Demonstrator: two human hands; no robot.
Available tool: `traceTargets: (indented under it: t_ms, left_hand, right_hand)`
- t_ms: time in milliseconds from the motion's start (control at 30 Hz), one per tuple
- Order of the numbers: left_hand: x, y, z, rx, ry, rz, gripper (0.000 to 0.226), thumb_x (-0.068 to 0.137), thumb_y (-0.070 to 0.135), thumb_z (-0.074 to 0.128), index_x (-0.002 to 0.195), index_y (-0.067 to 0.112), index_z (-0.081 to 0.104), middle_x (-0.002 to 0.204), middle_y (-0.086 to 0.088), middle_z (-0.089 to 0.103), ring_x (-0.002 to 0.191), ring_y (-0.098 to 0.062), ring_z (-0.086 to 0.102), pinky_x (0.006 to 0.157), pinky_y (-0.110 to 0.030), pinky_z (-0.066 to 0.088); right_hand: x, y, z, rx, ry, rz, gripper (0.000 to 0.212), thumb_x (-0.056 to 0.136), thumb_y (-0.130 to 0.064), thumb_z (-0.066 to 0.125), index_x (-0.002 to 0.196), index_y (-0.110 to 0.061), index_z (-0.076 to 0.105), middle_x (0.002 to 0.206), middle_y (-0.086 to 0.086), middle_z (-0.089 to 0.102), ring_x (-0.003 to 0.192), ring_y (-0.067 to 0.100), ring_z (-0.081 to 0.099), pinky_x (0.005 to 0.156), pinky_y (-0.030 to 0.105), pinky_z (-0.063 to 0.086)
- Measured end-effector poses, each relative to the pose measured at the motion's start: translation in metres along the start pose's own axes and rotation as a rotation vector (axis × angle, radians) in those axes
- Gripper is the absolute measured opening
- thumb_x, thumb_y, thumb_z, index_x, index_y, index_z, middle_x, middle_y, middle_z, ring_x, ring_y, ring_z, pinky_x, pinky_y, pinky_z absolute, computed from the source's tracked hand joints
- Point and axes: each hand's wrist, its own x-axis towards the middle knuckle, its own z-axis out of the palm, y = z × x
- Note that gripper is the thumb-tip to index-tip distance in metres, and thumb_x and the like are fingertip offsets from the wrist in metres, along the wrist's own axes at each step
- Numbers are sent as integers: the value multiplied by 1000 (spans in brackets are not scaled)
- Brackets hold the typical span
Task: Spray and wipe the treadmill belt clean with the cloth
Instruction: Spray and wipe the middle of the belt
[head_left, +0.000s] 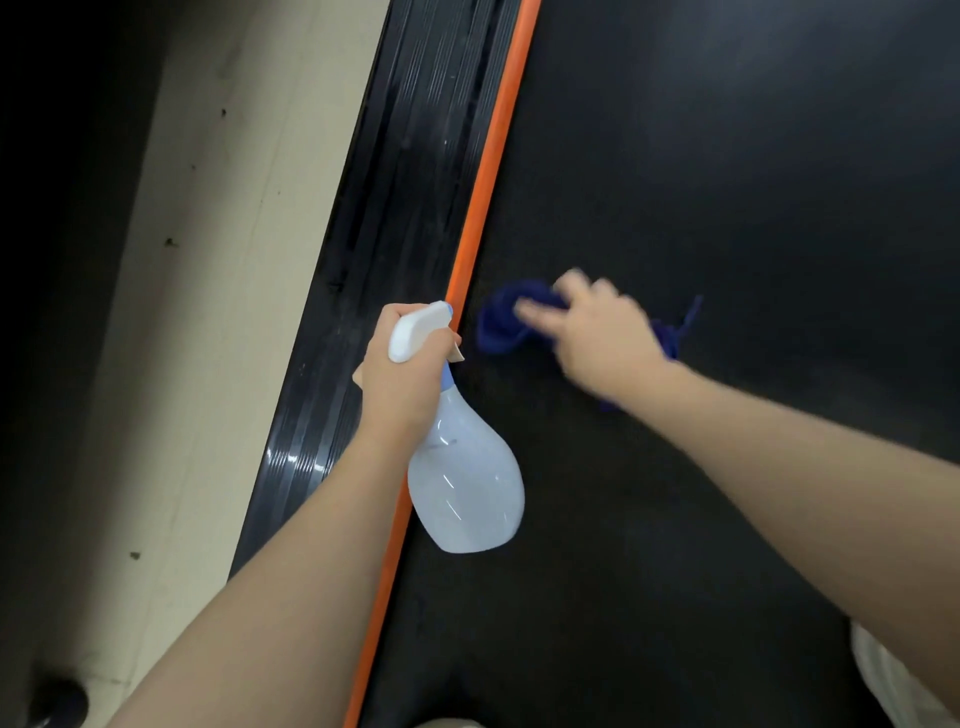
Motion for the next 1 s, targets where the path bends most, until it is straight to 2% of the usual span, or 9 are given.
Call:
traceTargets:
  t_ms: [67,100,267,400,500,600,767,867,1000]
  left_hand:
    - [0,-1,0,-4,11,-5,17,86,21,63,103,19,62,77,18,65,79,7,61,79,-24,48]
    - [1,-1,0,-4,14,-3,17,88,18,62,105,18,62,78,17,64,74,11,60,75,-22,47]
    - [-3,6,0,48,28,6,18,89,17,61,107,16,60,86,12,61,76,8,59,64,-12,45]
    - [-6,8,1,53,36,-29,25,87,19,61,111,17,60,100,4,64,93,-7,60,70,-19,45]
    - [-24,8,-1,-18,144,-15,23,87,16,59,109,19,57,98,9,60,93,-6,59,71,-20,46]
    - [-45,6,-14,-109,320,-11,18,88,16,57,104,23,53,91,15,57,81,1,56,68,-17,46]
    - [-48,8,-32,-218,409,-133,18,76,28,55,91,23,49,86,-5,56,74,-15,54,68,-32,47]
    - [-66,-1,-39,-247,423,-235,25,75,29,55,99,26,46,92,-9,60,77,-17,57,71,-33,48]
    - [-87,-17,-50,-203,434,-255,40,86,26,59,120,28,38,98,8,53,89,-7,52,67,-26,42]
  right_hand:
    - [10,15,-10,108,19,326,49,95,-22,43,142,-35,33,134,14,32,107,38,42,79,44,43]
    - [3,12,-9,114,8,379,50,96,-22,43,143,-34,31,137,14,29,107,37,41,78,44,44]
    - [-62,-17,10,-3,-239,-41,60,97,-25,40,147,-40,11,144,9,19,112,29,38,73,35,42]
    - [-50,-12,3,-5,-216,38,56,98,-24,41,143,-48,19,141,4,23,112,26,39,70,32,39]
    - [-61,-27,2,374,-90,206,47,97,-26,44,141,-39,35,132,2,35,104,23,48,79,36,48]
    - [-64,-28,-7,632,-11,223,43,97,-27,45,139,-36,42,125,-1,41,98,21,54,87,37,47]
    - [-57,-36,-17,568,-1,130,42,97,-27,45,139,-31,43,124,1,41,100,23,53,90,35,44]
    - [-49,-45,-25,612,74,142,44,99,-25,43,142,-25,39,126,4,38,100,23,52,88,31,43]
    - [-33,-63,-28,595,106,20,48,98,-18,44,145,-21,34,131,7,35,108,24,47,95,33,41]
